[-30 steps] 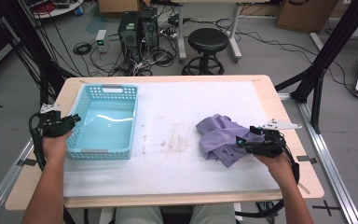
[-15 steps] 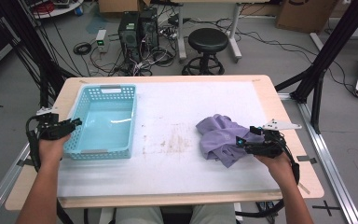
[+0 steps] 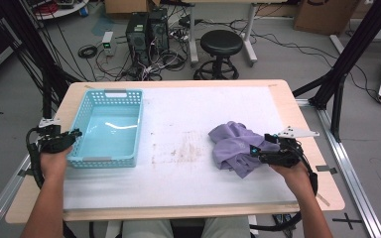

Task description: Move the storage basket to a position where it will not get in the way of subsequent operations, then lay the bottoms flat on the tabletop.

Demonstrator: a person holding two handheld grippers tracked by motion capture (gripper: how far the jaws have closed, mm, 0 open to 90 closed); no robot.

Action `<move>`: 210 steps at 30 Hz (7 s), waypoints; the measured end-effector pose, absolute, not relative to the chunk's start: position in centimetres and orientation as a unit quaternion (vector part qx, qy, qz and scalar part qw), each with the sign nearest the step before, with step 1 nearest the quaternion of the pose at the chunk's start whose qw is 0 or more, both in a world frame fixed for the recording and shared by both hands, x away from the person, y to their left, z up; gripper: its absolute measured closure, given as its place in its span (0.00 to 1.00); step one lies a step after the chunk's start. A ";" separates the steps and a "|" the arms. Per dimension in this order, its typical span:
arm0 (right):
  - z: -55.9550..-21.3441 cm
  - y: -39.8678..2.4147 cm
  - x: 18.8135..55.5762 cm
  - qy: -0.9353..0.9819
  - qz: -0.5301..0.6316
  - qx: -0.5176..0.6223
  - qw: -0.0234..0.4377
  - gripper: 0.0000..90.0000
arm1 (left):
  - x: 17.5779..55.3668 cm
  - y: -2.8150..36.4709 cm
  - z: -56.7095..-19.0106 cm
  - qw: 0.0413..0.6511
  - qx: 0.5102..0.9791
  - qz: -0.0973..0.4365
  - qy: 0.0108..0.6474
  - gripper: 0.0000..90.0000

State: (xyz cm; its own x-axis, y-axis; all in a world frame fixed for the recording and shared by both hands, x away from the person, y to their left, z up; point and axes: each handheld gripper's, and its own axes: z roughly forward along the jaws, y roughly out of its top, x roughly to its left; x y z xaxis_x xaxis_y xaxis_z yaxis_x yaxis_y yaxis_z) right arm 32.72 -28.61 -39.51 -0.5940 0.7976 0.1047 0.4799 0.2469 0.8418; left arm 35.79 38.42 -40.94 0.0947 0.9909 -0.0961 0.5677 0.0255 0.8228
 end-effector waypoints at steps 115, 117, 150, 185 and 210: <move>-38.6 -29.0 33.7 0.770 0.463 0.408 0.164 0.23 | 30.3 29.1 -36.5 0.569 0.605 0.300 0.470 0.21; -38.7 -28.9 34.1 0.770 0.461 0.410 0.161 0.23 | 30.5 28.1 -36.4 0.572 0.607 0.298 0.464 0.21; -38.5 -20.9 35.6 0.816 0.492 0.301 0.041 0.77 | 31.8 18.2 -38.5 0.569 0.687 0.208 0.400 0.30; -39.1 -33.4 28.1 0.791 0.491 0.350 0.099 0.62 | 38.4 7.4 -40.9 0.556 0.753 0.106 0.334 0.37; -40.1 -32.0 31.6 0.761 0.436 0.454 0.155 0.48 | 38.6 10.2 -41.9 0.497 0.778 0.132 0.361 0.95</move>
